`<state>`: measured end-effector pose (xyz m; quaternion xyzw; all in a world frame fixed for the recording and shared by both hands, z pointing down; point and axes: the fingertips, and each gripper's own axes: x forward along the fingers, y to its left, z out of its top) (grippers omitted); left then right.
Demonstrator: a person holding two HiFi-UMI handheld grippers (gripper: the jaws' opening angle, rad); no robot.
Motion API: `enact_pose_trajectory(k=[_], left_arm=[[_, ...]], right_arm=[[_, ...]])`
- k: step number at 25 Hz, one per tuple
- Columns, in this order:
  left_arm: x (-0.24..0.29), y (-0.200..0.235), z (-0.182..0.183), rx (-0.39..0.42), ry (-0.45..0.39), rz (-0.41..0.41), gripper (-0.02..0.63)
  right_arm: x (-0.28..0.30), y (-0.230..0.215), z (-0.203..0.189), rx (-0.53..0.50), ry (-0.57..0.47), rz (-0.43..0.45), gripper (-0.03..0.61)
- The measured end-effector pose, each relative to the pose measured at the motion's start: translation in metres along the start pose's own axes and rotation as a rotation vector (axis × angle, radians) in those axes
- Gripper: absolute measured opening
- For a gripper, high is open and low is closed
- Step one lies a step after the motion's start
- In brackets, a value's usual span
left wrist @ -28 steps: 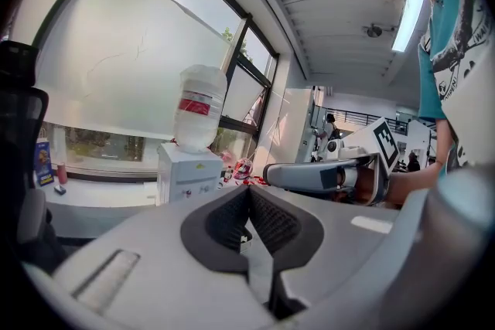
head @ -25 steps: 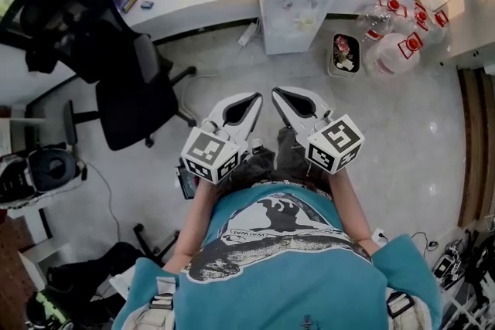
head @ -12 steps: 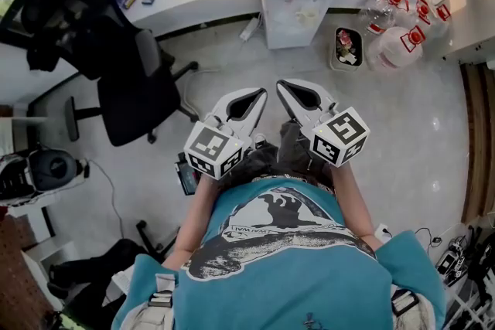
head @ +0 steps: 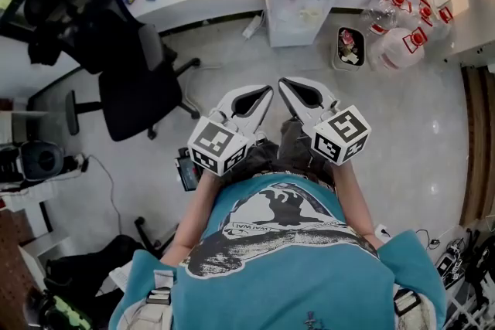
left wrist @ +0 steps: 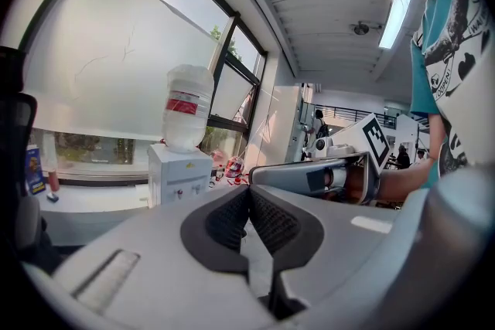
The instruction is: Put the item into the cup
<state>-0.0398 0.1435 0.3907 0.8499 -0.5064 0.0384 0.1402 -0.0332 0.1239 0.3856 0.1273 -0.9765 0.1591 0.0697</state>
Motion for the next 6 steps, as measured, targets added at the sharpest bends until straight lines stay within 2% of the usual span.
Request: enact_pose_trajectory(k=[6], left_arm=[[-0.0026, 0.0009, 0.0016, 0.004, -0.002, 0.006, 0.000]], right_arm=[[0.0020, 0.0014, -0.0010, -0.002, 0.005, 0.004, 0.000]])
